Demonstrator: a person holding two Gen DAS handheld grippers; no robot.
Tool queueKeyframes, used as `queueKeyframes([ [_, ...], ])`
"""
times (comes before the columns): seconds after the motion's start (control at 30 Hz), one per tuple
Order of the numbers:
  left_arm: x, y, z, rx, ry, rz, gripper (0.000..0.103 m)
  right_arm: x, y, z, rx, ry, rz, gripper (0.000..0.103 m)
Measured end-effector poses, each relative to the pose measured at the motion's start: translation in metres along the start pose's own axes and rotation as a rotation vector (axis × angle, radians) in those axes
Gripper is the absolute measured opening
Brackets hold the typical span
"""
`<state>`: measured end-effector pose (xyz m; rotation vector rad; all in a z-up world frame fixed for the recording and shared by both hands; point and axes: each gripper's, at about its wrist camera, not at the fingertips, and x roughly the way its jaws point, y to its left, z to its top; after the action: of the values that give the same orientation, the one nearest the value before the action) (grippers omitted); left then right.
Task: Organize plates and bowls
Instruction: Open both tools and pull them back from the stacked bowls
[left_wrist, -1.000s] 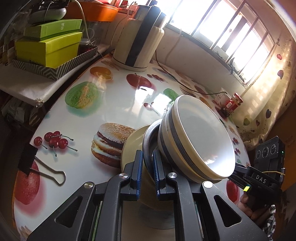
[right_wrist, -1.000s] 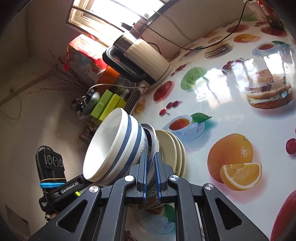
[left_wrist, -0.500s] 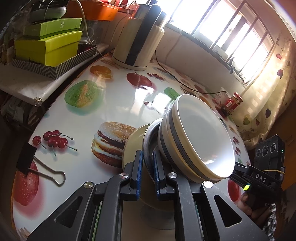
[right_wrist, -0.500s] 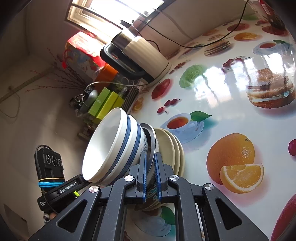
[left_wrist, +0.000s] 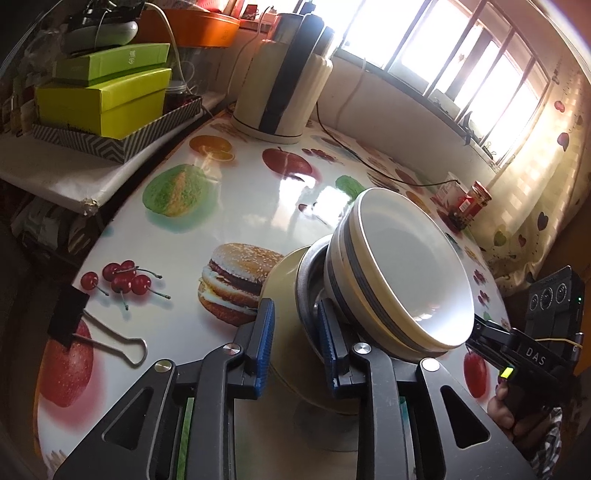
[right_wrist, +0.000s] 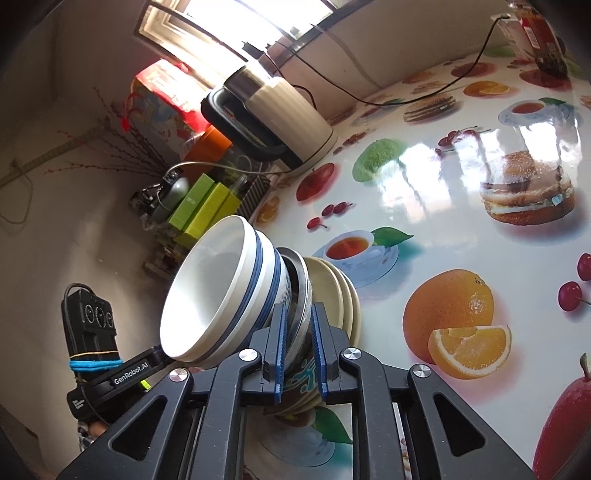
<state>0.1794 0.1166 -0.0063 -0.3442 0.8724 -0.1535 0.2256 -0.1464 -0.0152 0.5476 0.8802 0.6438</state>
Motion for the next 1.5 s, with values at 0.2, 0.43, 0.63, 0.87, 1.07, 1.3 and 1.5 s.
queueKeyframes([
  [0.2,-0.014,-0.007,-0.009,0.047,-0.019,0.037,0.04,-0.01,0.008,-0.008,-0.034,-0.021,-0.031,0.029],
  [0.43,-0.03,-0.013,-0.026,0.086,-0.037,0.06,0.043,-0.025,0.026,-0.023,-0.121,-0.05,-0.101,0.037],
  [0.63,-0.044,-0.024,-0.043,0.141,-0.073,0.124,0.043,-0.04,0.042,-0.038,-0.191,-0.08,-0.159,0.043],
  [0.87,-0.054,-0.036,-0.068,0.209,-0.086,0.199,0.043,-0.052,0.061,-0.059,-0.285,-0.093,-0.255,0.054],
  [1.07,-0.059,-0.041,-0.088,0.229,-0.088,0.21,0.043,-0.055,0.073,-0.078,-0.337,-0.091,-0.335,0.064],
  [1.3,-0.068,-0.039,-0.106,0.218,-0.117,0.252,0.043,-0.055,0.078,-0.099,-0.358,-0.069,-0.401,0.068],
  [1.5,-0.073,-0.039,-0.115,0.216,-0.15,0.251,0.043,-0.053,0.073,-0.112,-0.339,-0.058,-0.451,0.069],
])
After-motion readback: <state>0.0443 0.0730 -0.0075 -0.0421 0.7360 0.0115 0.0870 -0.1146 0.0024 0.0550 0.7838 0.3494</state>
